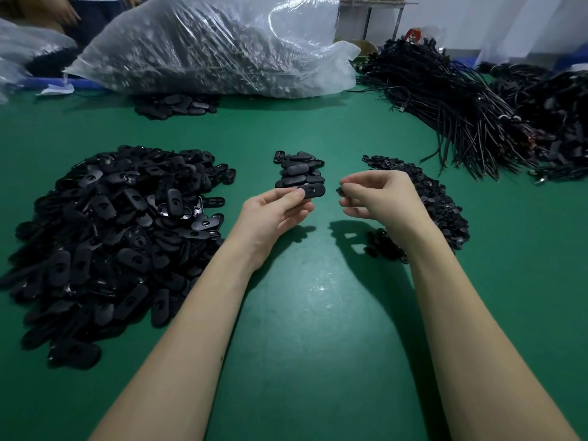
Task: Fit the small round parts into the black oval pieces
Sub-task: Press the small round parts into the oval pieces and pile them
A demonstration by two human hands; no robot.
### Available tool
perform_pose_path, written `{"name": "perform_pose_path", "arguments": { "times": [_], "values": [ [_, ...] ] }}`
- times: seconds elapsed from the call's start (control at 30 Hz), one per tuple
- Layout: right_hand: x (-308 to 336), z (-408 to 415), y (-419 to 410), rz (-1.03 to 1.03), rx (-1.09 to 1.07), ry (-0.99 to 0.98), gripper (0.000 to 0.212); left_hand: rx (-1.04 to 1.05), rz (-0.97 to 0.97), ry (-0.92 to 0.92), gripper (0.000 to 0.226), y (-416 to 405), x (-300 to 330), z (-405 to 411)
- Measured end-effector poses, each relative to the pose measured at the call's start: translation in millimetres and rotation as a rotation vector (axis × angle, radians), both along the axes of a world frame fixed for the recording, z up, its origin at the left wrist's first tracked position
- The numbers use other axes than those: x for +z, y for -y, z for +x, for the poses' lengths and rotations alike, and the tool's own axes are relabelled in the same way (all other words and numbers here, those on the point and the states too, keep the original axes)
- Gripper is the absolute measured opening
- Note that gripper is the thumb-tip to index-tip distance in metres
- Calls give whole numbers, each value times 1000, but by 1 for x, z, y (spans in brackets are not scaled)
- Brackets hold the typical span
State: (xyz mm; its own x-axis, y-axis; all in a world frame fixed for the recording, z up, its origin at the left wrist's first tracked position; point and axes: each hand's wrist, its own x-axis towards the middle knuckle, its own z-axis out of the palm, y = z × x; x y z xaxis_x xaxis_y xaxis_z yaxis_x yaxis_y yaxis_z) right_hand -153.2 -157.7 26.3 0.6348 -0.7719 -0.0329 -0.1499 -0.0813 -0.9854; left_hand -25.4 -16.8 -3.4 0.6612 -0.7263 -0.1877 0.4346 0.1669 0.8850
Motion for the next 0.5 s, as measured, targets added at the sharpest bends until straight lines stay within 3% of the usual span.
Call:
{"name": "perform_pose_path", "arguments": {
  "times": [0.23, 0.37, 0.5],
  "values": [
    [6, 9, -15, 143, 129, 97, 11, -36, -8, 75, 18, -2, -1, 1],
    [7, 14, -20, 73, 116, 131, 11, -59, 12, 146, 16, -1, -3, 0],
    [7, 17, -23, 42, 85, 164, 14, -20, 149, 449, 16, 0, -3, -2]
  ]
}}
